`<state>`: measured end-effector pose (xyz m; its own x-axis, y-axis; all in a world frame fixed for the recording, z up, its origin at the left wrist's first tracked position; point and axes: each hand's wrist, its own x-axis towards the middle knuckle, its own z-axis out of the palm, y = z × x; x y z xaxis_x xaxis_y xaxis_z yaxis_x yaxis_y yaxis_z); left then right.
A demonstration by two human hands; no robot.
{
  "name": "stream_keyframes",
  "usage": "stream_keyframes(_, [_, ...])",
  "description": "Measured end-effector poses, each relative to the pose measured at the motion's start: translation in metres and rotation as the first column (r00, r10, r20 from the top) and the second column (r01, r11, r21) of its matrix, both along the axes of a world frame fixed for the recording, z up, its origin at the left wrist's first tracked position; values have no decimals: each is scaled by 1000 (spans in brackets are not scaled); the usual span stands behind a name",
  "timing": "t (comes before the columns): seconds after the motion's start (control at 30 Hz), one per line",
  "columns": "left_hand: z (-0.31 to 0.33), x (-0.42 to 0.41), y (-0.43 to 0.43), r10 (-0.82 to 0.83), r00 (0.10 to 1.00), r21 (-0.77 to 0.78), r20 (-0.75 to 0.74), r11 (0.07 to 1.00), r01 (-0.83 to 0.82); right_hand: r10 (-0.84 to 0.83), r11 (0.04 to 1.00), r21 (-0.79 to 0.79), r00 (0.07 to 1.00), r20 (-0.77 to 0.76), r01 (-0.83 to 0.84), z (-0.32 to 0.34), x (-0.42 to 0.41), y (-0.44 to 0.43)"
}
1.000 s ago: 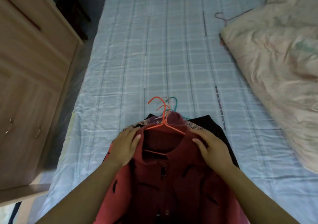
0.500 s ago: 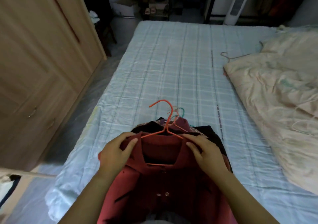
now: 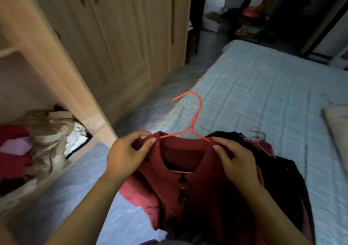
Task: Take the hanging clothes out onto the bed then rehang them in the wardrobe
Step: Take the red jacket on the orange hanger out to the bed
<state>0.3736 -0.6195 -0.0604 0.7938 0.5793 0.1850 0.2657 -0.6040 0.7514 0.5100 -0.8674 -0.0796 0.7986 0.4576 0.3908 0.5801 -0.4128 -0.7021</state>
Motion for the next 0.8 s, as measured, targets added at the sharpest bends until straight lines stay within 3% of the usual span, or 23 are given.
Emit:
stream_keyframes(0.1, [-3, -60, 42, -30, 999, -193, -39, 981, 22, 103, 995, 4, 994, -27, -103, -4, -41, 51])
stream_keyframes(0.2, [-2, -122, 81, 58, 998, -234, -21, 970, -62, 205, 978, 36, 977, -61, -203, -5, -81, 106])
stream_keyframes(0.37, [7, -203, 137, 247, 968, -162, 46, 958, -237, 374, 925, 91, 926, -47, -369, 7, -132, 193])
stream_keyframes(0.53, [31, -266, 198, 479, 861, 8, 172, 873, -487, 514, 846, 146, 857, 36, -514, 29, -176, 287])
stream_keyframes(0.63, [52, -283, 236, 514, 817, 93, 261, 829, -552, 547, 810, 170, 828, 123, -561, 44, -188, 338])
stream_keyframes(0.8, [90, -289, 315, 584, 727, 180, 362, 721, -669, 595, 736, 317, 795, 120, -599, 81, -189, 443])
